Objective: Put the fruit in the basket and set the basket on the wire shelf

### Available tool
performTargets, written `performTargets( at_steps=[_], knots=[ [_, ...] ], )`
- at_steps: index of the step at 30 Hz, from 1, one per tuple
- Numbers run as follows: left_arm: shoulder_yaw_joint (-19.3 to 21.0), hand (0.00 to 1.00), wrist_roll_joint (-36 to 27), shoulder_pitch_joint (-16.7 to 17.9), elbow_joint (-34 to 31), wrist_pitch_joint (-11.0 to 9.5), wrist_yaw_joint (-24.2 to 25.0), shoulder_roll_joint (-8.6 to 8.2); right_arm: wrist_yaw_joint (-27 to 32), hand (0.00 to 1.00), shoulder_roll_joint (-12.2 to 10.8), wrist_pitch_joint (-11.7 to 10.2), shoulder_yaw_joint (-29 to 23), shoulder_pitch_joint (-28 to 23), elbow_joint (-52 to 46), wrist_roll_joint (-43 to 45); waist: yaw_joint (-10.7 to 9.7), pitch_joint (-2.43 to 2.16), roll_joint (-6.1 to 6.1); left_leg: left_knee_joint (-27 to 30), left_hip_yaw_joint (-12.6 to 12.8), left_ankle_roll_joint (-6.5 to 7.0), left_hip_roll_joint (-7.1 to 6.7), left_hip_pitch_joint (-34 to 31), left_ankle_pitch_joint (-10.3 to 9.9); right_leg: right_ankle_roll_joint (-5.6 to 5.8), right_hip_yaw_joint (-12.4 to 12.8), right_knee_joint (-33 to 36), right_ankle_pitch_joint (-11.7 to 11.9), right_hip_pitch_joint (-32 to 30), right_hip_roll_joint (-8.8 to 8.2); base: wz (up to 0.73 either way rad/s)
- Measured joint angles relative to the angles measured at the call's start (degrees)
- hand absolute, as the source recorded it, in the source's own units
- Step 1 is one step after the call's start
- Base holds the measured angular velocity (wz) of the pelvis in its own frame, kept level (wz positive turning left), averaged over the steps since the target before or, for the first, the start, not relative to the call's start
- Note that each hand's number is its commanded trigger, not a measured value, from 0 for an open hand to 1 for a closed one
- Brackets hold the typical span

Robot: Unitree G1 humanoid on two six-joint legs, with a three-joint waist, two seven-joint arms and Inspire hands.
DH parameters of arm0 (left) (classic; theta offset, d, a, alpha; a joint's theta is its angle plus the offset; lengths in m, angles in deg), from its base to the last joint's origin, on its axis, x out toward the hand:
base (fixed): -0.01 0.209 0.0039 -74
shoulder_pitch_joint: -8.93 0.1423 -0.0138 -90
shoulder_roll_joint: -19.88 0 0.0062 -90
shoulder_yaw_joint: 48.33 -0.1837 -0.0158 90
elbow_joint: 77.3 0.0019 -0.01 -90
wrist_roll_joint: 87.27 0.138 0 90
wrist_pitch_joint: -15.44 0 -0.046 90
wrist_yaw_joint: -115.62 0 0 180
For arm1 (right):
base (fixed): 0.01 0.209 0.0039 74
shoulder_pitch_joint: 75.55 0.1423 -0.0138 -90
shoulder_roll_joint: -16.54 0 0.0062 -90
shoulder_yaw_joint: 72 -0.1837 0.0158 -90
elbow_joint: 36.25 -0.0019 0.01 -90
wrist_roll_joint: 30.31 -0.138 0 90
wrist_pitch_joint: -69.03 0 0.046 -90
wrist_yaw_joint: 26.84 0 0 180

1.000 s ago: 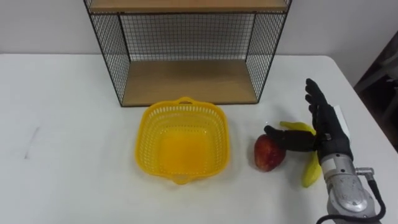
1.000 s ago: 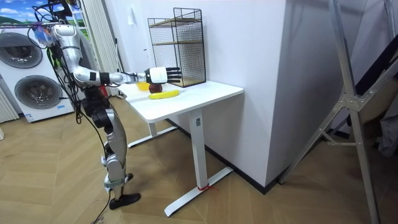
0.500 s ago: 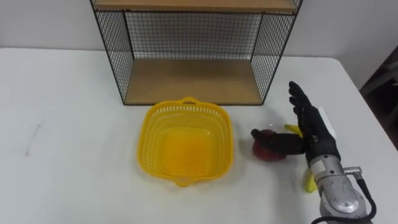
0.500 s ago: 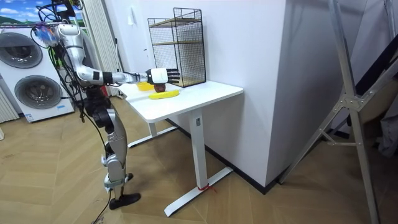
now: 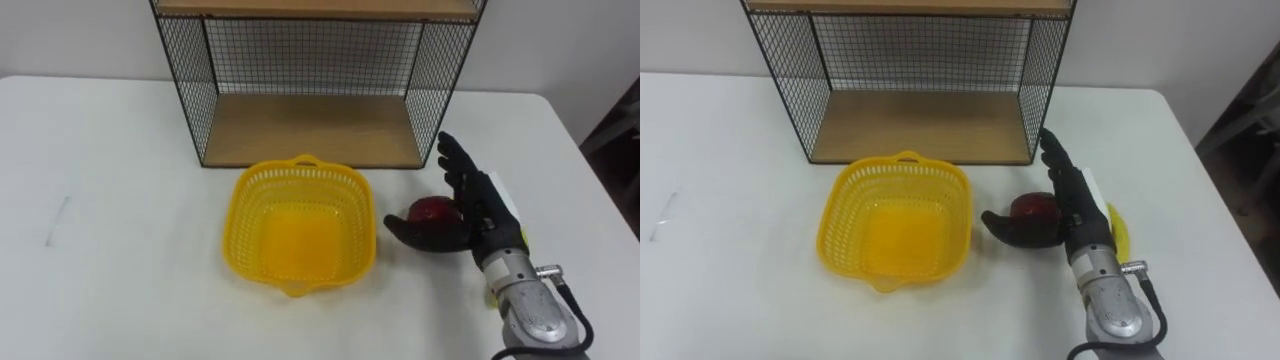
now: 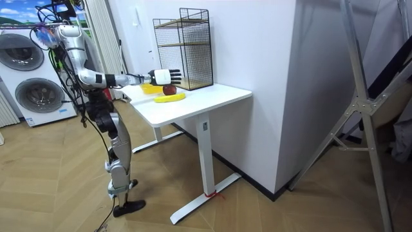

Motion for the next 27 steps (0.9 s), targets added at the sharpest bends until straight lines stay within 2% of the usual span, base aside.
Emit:
performTargets(
  at_steps=[7,19,21,22,27],
  knots=[
    [0.0,0.0,0.02,0.1,-0.02,0.01,-0.45,-0.02,-0.58,0.0,-0.09,-0.42,0.05,-0.35,-0.02,0.63,-0.06,0.01,0.02,-0.11,-0.03,0.0,-0.09,0.03,0.0,0.0,0.07,-0.13,0.0,0.01,0.03,0.0],
    [-1.27,0.0,0.17,0.44,-0.08,0.58,-0.21,-0.01,0.05,0.0,-0.21,-3.94,-0.14,-0.96,5.87,3.75,-1.54,-0.28,-0.83,0.06,-0.6,-0.06,-0.11,0.8,-0.21,0.04,-0.27,-0.29,0.02,1.31,0.05,0.01],
    [-1.27,0.0,0.18,0.41,-0.14,0.58,0.09,-0.02,-0.08,0.0,0.02,-3.63,-0.3,-1.01,7.63,3.97,-1.55,-0.27,-0.84,0.58,-0.61,-0.06,-0.04,0.73,-0.48,0.02,-0.13,-0.28,0.03,1.34,0.1,0.0],
    [-1.27,0.0,0.17,0.14,-0.15,0.57,0.13,-0.05,-0.47,0.0,0.02,-2.31,-0.32,-1.31,9.86,4.97,-1.49,-0.25,-0.89,0.78,-0.65,-0.04,-0.04,0.69,-0.53,0.01,-0.05,-0.33,0.03,1.12,0.1,0.0],
    [-1.26,0.0,-0.01,-0.12,-0.21,0.57,1.47,-0.03,-1.05,0.0,-0.23,-2.47,-0.1,-1.94,11.55,5.75,-1.39,-0.33,-0.81,0.96,-0.59,-0.02,-0.1,0.74,-0.52,0.01,0.2,-0.53,0.02,1.11,0.07,-0.01]
  ],
)
